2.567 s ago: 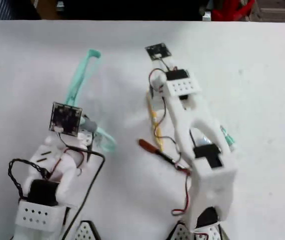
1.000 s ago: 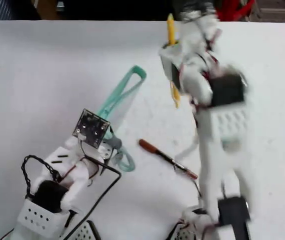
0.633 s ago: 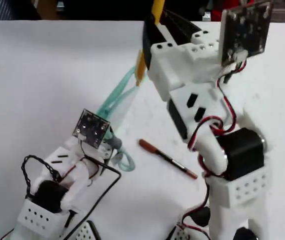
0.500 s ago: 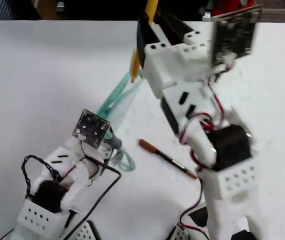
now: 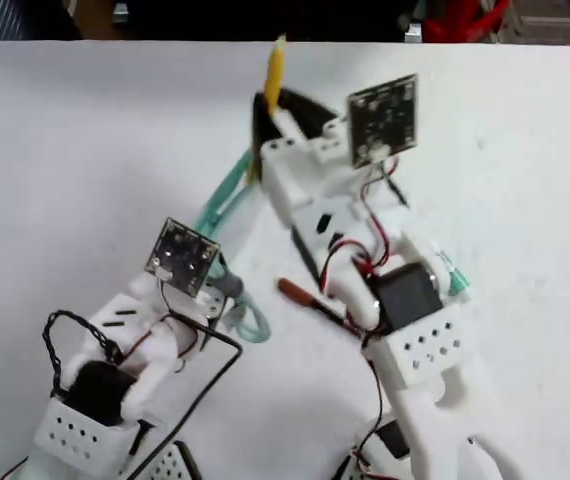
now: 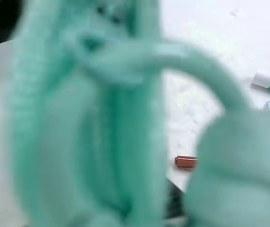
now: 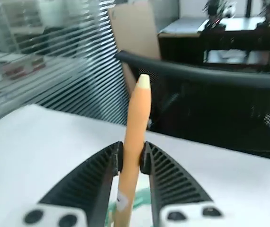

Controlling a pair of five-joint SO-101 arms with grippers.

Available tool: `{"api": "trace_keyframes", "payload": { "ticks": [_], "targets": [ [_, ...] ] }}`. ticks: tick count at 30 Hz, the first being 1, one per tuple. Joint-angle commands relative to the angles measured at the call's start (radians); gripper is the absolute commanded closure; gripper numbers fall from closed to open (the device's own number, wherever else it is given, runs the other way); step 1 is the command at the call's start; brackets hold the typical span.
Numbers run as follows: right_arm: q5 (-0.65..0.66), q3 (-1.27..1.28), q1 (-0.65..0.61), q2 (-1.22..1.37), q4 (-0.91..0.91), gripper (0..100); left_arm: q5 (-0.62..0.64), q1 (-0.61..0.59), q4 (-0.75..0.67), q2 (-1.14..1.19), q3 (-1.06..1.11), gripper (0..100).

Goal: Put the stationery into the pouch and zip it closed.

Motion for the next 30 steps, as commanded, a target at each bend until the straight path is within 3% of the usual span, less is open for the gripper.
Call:
{"api": "trace_keyframes", "payload": {
  "ticks": [1,4,8,10,17,23,30],
  "targets": [
    [-0.005,-0.009,-0.059,-0.054,0.073,98.1,0.009,0.005,0.005,0.001,-0.055,98],
    [-0.005,-0.009,-0.062,-0.054,0.120,93.0,0.009,0.005,0.005,0.001,-0.055,98],
    [-0.005,-0.012,-0.036,-0.064,0.211,70.0,0.011,-0.025,0.003,0.001,-0.055,98],
    [-0.005,-0.060,-0.018,-0.076,0.278,65.0,0.014,-0.048,0.000,0.001,-0.055,98],
    [0.026,-0.275,0.165,-0.074,0.527,71.5,0.015,-0.059,0.000,0.001,-0.055,98],
    [0.256,-0.293,0.254,-0.022,0.673,71.9,0.015,-0.059,0.002,0.001,-0.055,98],
    [0.594,-0.064,0.200,0.077,0.878,71.9,0.014,-0.088,-0.002,0.001,-0.055,98]
  ]
}}
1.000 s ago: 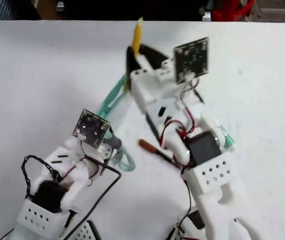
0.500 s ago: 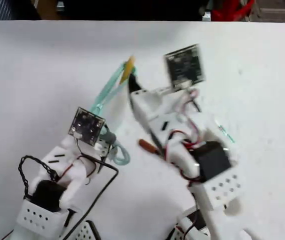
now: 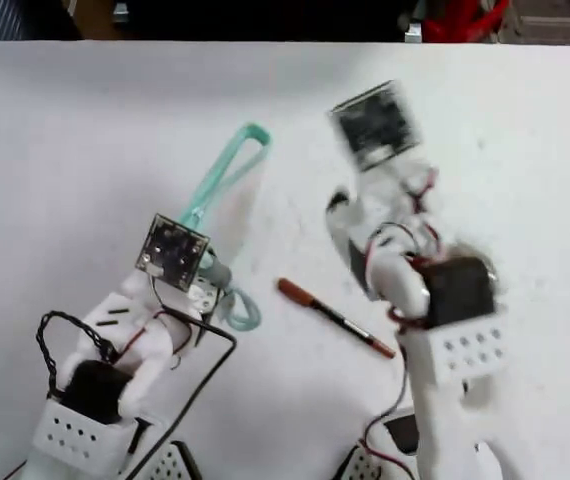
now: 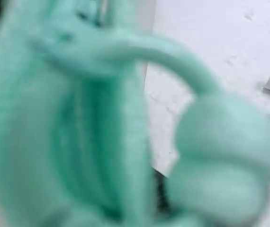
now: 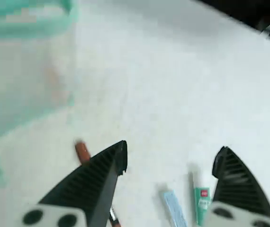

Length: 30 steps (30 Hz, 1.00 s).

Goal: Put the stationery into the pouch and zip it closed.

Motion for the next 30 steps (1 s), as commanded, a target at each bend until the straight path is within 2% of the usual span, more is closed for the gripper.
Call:
{"api": "trace_keyframes", "payload": {
  "ticks": [1,4,7,11,23,25,27,30],
  "targets": [
    [0.181,0.133,-0.025,0.031,0.030,71.9,0.011,-0.061,-0.006,0.001,-0.057,98],
    [0.278,0.298,-0.039,0.056,-0.042,72.4,0.018,-0.143,-0.032,0.001,-0.057,98],
    [0.348,0.450,-0.076,0.085,-0.162,77.3,0.078,-0.183,-0.037,0.001,-0.057,98],
    [0.362,0.585,-0.145,0.160,-0.332,81.7,0.083,-0.185,-0.037,0.001,-0.057,98],
    [0.370,0.554,-0.145,0.516,-0.538,81.7,0.083,-0.183,-0.037,0.001,-0.055,98],
    [0.370,0.516,-0.142,0.549,-0.518,87.4,0.083,-0.183,-0.035,0.001,-0.055,98],
    [0.370,0.491,-0.140,0.559,-0.504,98.7,0.083,-0.183,-0.035,0.001,-0.055,98],
    [0.370,0.470,-0.113,0.538,-0.498,97.6,0.083,-0.182,-0.035,0.001,-0.055,98]
  ]
}}
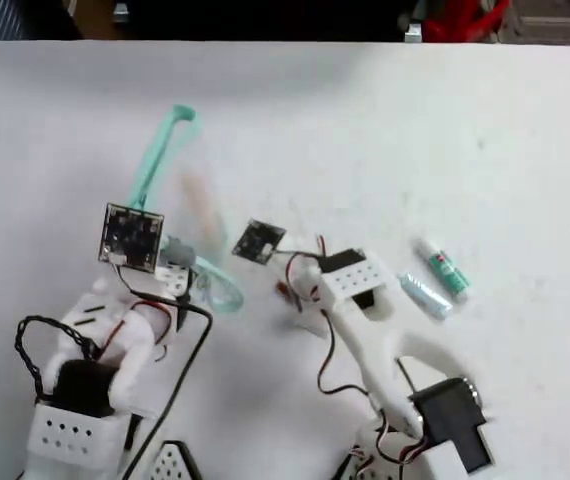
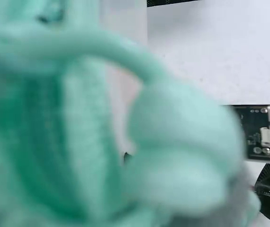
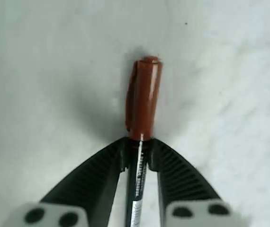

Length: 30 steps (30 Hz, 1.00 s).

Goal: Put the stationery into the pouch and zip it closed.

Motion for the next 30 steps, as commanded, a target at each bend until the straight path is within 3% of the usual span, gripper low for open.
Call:
{"api": "trace_keyframes", "payload": {
  "ticks": [1,8,14,23,30],
  "targets": [
    [0.011,-0.052,0.042,-0.035,0.016,98.6,0.011,-0.013,-0.035,0.001,-0.055,98],
    [-0.074,-0.321,0.237,-0.412,0.236,98.1,0.026,-0.007,-0.034,-0.001,-0.071,98],
    [-0.253,-0.615,0.199,-0.736,0.262,98.1,0.060,0.183,0.006,-0.001,-0.129,98],
    [-0.675,-0.977,0.173,-0.682,0.150,98.1,0.060,0.262,0.003,-0.001,-0.127,98],
    [-0.802,-0.976,0.033,-0.538,-0.107,98.1,-0.005,0.337,-0.002,-0.001,-0.068,98]
  ]
}}
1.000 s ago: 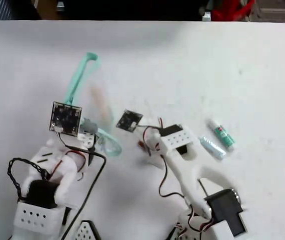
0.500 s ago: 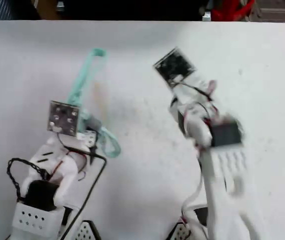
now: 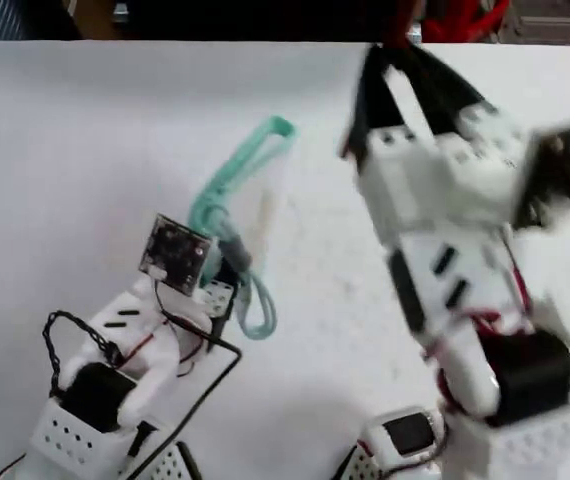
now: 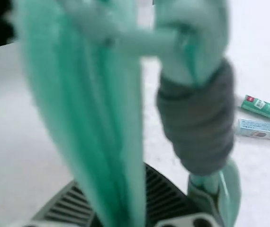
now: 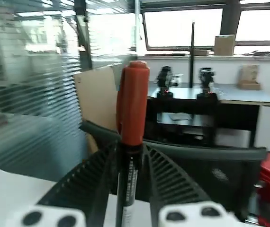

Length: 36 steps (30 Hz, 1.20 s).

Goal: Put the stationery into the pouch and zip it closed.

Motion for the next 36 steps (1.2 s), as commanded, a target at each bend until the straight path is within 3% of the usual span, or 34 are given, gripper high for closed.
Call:
{"api": "trace_keyframes", "payload": {
  "ticks": [1,9,13,22,31,36],
  "targets": [
    [-0.034,-0.034,-0.077,0.079,-0.110,98.1,-0.026,0.042,-0.009,-0.002,-0.006,98],
    [-0.037,-0.015,-0.108,0.225,-0.104,98.1,-0.028,0.039,-0.009,-0.002,-0.003,98],
    [-0.098,0.040,-0.104,0.174,-0.065,98.1,-0.028,0.039,-0.009,-0.002,-0.003,98],
    [-0.107,0.295,-0.113,0.110,-0.090,98.1,-0.028,0.024,-0.009,-0.002,-0.003,98],
    [-0.100,0.384,-0.255,-0.002,-0.091,98.1,-0.028,-0.010,-0.009,-0.002,-0.008,98],
    [-0.103,0.384,-0.177,0.062,-0.090,98.1,-0.028,-0.013,-0.009,-0.002,-0.002,98]
  ]
}}
